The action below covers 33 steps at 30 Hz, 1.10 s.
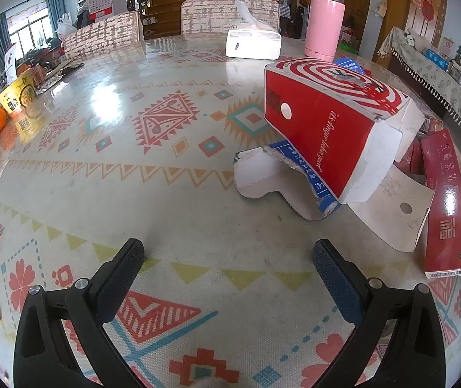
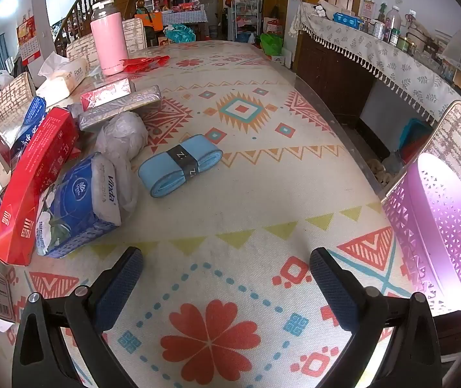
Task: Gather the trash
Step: 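Move both tools toward the trash on the table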
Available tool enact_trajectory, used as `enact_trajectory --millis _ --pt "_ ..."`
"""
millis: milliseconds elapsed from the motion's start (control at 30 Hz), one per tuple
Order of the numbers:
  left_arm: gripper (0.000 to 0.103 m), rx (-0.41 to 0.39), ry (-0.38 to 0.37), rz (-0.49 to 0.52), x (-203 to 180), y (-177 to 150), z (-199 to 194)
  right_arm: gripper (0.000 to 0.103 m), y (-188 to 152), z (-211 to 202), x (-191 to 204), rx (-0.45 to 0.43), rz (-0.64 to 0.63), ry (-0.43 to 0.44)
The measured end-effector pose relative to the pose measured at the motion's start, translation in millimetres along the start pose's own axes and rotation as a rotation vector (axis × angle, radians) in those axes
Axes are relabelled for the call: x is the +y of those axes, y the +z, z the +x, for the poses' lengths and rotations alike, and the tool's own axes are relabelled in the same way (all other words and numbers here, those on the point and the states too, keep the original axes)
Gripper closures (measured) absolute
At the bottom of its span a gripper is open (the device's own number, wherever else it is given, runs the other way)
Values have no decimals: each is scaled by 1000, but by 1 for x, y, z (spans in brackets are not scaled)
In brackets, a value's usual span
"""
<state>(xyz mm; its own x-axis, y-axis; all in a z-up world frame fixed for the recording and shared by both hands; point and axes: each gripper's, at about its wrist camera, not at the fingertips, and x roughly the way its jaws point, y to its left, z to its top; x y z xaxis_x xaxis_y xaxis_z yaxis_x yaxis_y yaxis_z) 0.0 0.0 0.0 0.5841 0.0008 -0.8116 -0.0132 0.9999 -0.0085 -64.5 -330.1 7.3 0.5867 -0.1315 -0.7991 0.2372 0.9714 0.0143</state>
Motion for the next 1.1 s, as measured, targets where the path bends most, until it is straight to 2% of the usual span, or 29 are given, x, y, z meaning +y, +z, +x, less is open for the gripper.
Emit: enact_trajectory --millis 200,400,733,867,967,1067,1100 --pt "0 39 -6 -10 3 7 4 0 1 0 -2 11 -14 8" --pt "0 41 -17 6 4 3 2 0 4 3 -1 73 -33 23" --pt "0 36 -13 20 -2 -15 -12 0 -1 1 3 67 -44 19" --pt "0 54 -36 39 -1 -19 -16 0 -6 -6 0 62 -16 4" --pt "0 33 -75 15 5 -28 -26 3 -16 -30 0 -17 -19 -1" --pt "0 -40 -60 -13 11 -36 -46 3 -28 -71 3 -161 -26 -19" --pt "0 -72 -47 -7 11 -40 -57 3 -35 -94 3 -246 -17 -16"
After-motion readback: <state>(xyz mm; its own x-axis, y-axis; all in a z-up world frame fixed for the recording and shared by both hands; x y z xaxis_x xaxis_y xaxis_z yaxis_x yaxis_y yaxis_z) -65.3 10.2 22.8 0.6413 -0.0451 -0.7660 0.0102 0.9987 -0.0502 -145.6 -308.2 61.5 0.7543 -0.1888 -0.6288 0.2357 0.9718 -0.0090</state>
